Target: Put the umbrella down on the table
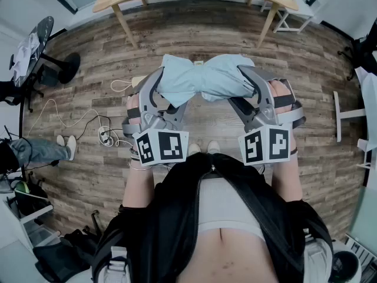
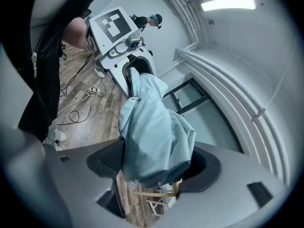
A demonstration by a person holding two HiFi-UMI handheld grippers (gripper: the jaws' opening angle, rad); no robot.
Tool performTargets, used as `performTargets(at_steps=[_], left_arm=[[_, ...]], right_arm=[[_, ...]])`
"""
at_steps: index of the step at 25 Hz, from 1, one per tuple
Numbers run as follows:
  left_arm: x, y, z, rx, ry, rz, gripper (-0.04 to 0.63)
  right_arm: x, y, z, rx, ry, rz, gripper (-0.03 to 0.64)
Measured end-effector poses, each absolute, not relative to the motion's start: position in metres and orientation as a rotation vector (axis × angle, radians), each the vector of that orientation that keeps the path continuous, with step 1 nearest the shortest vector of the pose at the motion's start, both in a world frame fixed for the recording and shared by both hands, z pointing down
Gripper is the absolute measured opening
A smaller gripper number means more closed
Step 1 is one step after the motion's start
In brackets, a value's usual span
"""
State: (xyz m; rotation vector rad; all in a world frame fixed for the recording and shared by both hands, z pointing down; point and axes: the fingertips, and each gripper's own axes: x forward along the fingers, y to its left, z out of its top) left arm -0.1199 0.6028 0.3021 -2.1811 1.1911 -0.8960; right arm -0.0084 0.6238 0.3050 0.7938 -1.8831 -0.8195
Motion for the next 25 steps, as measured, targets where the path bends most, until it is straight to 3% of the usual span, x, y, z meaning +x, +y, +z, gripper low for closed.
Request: performTargets(at_steps=[25], left_arm=[[-0.105,0.609,0.303,-2.19,1.177,-0.894,0.325]], right_arm=[[0.005,0.631,0.307,0.781,-1.881,-0.816,0.359]])
